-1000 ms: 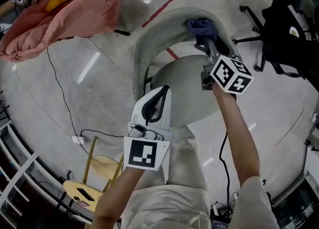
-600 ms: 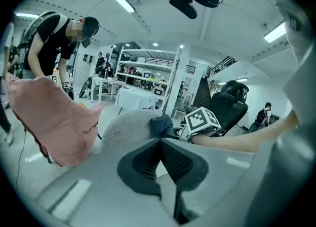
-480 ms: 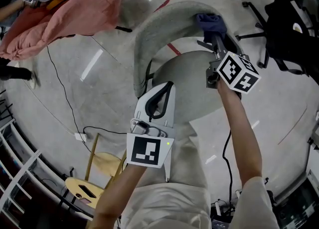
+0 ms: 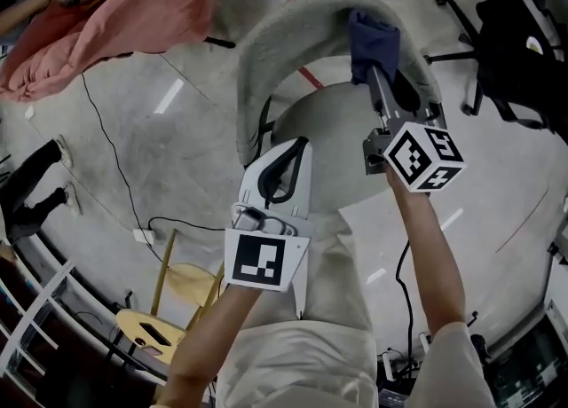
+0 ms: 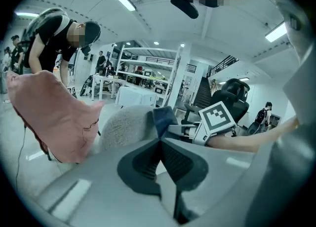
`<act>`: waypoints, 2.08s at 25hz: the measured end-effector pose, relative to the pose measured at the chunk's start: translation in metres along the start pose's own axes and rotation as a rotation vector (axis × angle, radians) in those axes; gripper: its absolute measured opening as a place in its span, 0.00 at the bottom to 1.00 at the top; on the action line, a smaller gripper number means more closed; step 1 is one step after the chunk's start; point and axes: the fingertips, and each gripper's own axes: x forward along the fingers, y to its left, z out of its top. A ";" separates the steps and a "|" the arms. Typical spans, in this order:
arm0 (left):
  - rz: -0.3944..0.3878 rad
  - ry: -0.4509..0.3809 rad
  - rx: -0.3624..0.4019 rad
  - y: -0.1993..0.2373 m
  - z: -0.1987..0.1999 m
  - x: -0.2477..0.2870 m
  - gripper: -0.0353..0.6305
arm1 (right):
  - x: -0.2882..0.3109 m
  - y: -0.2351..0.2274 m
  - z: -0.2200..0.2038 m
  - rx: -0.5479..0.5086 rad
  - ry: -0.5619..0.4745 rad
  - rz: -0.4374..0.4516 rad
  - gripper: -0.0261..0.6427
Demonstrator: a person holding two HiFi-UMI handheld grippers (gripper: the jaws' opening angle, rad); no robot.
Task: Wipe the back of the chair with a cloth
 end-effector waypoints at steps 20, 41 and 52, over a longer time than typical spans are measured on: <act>0.027 0.026 0.045 0.006 -0.014 -0.012 0.05 | 0.005 0.104 -0.086 -0.235 0.218 0.416 0.21; 0.085 0.048 0.009 0.046 -0.026 -0.017 0.05 | 0.076 0.120 -0.145 -0.181 0.343 0.410 0.21; 0.077 0.053 -0.004 0.047 -0.025 -0.010 0.05 | 0.096 0.102 -0.143 -0.023 0.353 0.287 0.21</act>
